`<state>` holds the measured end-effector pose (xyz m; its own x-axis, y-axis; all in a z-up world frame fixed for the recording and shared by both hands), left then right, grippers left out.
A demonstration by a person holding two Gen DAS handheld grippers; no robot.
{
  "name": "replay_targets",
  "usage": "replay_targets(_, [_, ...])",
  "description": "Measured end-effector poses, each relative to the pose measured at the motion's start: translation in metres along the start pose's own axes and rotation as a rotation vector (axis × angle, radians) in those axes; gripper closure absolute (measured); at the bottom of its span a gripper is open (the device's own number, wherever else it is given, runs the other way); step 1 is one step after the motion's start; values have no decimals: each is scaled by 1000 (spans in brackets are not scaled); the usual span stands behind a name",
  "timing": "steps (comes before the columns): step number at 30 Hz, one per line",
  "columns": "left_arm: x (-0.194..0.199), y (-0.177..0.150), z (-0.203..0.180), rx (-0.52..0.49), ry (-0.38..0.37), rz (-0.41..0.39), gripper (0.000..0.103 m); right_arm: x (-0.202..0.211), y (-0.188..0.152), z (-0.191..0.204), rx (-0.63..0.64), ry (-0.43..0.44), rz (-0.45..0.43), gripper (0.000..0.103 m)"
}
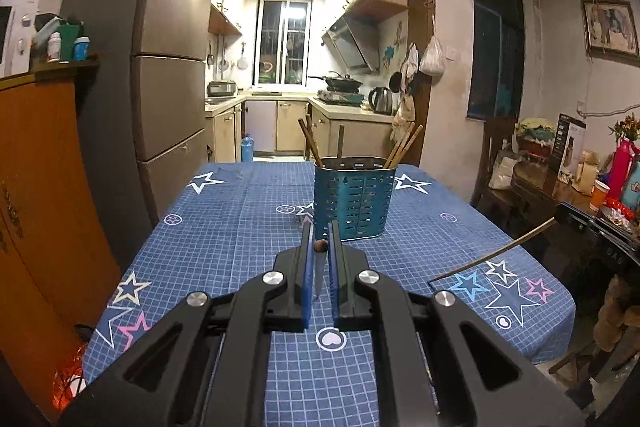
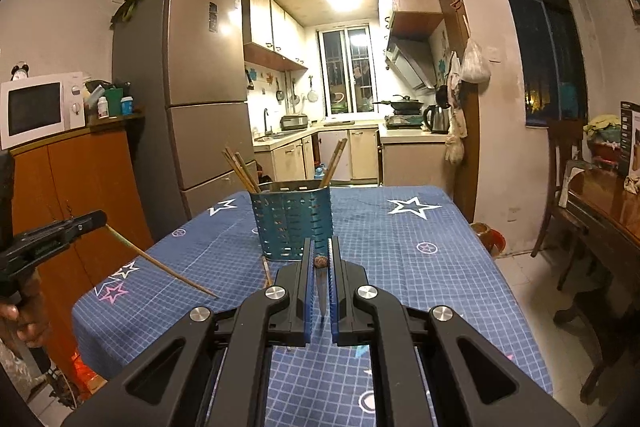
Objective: Organize utensils
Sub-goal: 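Lift both held chopsticks upright off the cloth toward the teal holder, then lower both held chopsticks into the teal holder with both tools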
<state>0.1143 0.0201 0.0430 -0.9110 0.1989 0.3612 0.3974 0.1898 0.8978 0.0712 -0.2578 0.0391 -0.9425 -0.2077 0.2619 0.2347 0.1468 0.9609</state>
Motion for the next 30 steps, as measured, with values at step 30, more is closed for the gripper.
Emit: replay_targets(30, [-56, 68, -25, -21, -49, 168, 98, -52, 83, 24, 117, 69, 29, 96])
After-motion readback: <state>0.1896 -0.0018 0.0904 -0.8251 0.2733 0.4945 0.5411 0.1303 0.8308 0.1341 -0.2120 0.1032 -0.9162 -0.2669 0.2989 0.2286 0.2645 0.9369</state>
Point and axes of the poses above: each gripper's, at about its wrist camera, not at the fingertips, and x roughly against the way its jaws point, z to its left, y to its top, the point moved 8 cm from there along -x, roughly the way its jaws point, and after that the axes turned 12 degrees about x, right-handed, at the moved point
